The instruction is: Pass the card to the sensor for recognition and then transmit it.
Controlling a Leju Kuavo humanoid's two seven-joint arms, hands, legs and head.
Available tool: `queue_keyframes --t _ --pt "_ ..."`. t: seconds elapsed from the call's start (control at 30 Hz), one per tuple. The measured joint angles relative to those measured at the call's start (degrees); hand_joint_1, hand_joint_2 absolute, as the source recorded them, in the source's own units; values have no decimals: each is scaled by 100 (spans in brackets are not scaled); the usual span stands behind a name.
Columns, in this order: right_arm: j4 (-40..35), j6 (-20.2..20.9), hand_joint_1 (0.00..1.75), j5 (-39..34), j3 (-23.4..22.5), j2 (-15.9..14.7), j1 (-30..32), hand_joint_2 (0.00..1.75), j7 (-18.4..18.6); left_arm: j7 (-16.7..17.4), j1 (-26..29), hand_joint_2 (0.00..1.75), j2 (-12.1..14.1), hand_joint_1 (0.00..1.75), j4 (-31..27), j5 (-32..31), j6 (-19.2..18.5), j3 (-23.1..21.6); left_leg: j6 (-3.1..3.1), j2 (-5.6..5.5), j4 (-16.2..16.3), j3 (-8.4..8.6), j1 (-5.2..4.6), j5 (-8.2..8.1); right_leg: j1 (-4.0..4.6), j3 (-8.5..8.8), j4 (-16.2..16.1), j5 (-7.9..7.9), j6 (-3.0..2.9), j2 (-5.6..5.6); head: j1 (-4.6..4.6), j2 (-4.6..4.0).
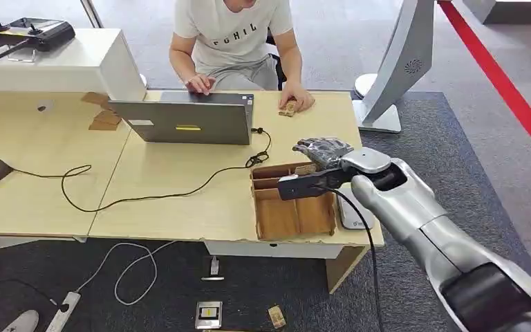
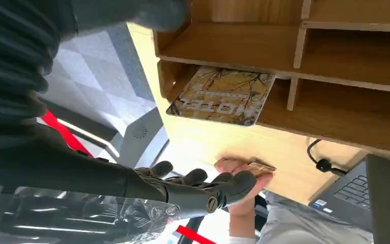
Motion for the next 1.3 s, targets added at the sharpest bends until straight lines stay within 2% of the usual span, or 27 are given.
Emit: queue_keyframes --t 0.33,1.03,1.3 --pt "-380 164 175 -59 -87 -79 81 175 28 42 -4 175 13 0 0 7 41 -2 0 0 0 1 0 0 0 0 0 0 0 0 0 0" --pt "-800 100 175 -236 -199 -245 227 175 94 -107 -6 175 13 0 0 2 33 -4 0 0 0 0 0 0 0 0 0 0 0 0 0 0" --pt "-795 -33 175 -502 -188 -214 263 175 11 -173 -11 175 15 0 0 26 37 -4 0 0 0 0 0 0 0 0 0 0 0 0 0 0"
